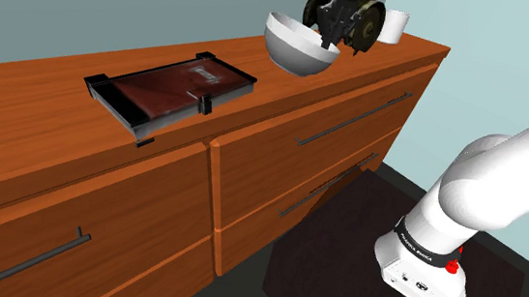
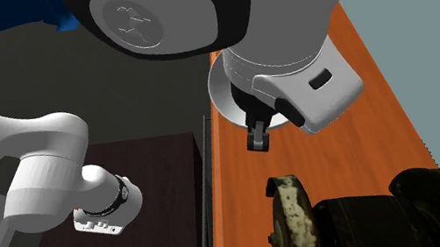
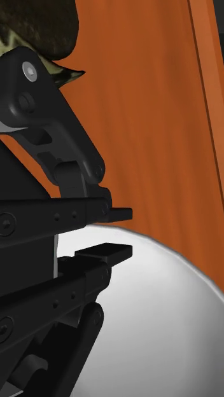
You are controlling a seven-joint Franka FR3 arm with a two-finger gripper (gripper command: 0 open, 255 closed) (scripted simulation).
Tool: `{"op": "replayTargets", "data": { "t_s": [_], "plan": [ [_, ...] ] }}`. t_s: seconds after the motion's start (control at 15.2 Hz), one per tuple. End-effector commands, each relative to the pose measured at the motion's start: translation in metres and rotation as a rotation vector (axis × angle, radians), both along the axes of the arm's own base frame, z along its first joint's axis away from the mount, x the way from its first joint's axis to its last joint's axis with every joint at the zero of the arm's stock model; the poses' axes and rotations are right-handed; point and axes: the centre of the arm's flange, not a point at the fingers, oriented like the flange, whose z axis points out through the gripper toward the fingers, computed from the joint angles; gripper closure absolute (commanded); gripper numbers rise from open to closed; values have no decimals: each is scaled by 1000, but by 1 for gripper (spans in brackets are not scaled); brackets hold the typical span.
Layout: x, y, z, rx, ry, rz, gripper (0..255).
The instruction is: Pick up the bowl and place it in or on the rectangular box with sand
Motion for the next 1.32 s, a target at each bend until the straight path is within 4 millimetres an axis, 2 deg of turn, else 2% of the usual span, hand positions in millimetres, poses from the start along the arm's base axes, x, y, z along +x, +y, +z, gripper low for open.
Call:
{"op": "replayTargets", "data": {
  "t_s": [0.0, 1.25],
  "plan": [
    [0, 0, 6, -1, 5, 0, 255],
    [0, 0, 107, -1, 5, 0, 255]
  ]
}}
